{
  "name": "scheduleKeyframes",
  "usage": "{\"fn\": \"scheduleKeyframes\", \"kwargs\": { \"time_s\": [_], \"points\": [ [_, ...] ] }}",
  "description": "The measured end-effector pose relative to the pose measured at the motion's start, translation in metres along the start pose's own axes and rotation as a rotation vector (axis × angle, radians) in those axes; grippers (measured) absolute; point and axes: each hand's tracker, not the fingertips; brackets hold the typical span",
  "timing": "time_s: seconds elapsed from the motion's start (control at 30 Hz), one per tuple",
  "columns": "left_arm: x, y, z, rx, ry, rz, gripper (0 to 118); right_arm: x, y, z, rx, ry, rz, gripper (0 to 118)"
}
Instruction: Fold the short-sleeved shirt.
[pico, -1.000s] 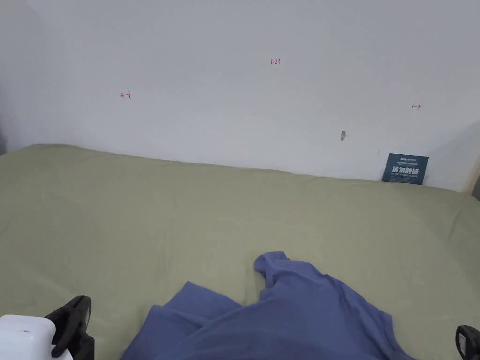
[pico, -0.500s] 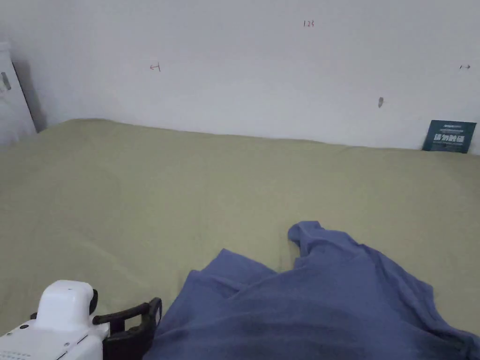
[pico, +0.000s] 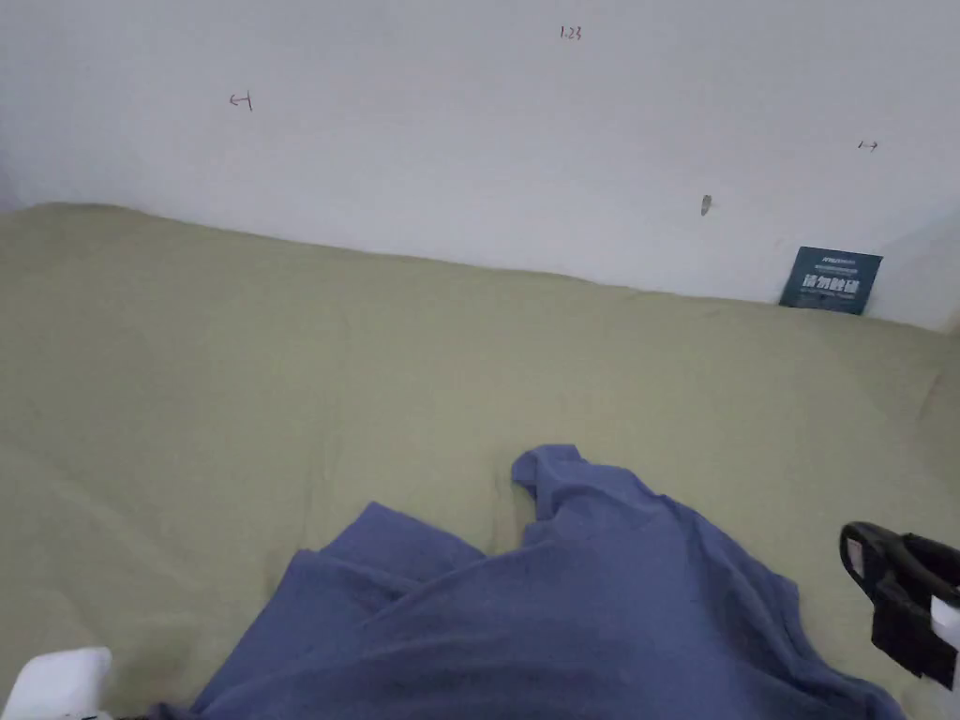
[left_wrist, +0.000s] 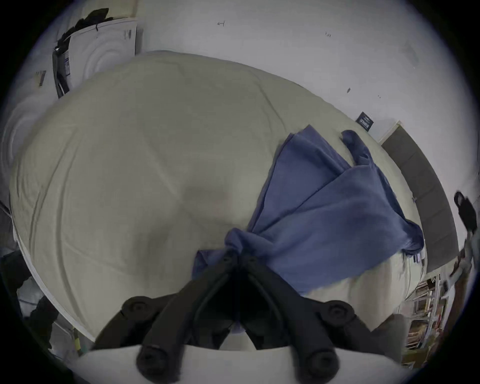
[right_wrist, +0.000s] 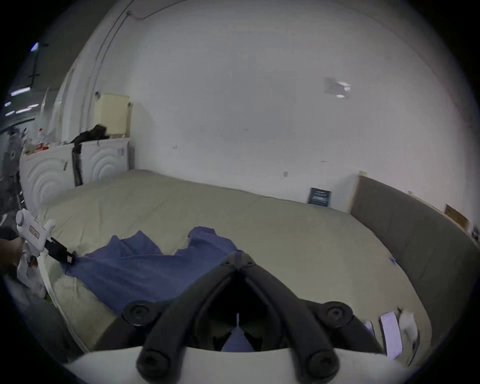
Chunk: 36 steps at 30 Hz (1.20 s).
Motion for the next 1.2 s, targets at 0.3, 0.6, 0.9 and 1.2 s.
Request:
{"fn": "scheduleKeyframes", "kwargs": {
  "time_s": [0.3,0.6,0.9,1.2],
  "points": [
    [0.000,-0.003,-0.002,0.015,-0.019,0.029,2,0.034,0.071,-0.270,-0.564,0.280,0.175,6],
    [0.000,-0.002,-0.002,0.009,-0.021,0.039,2,0.033,0.001,-0.381,-0.839,0.273,0.129,103],
    [-0.004,-0.001,-0.001,0.018,-0.032,0.040,2,0.026,-0.005,-0.352,-0.763,0.256,0.050,0],
    [0.003,0.046,0.034,0.122,-0.101,0.009,2,0.056,0.069,-0.276,-0.480,0.249,-0.038,0]
  ]
}}
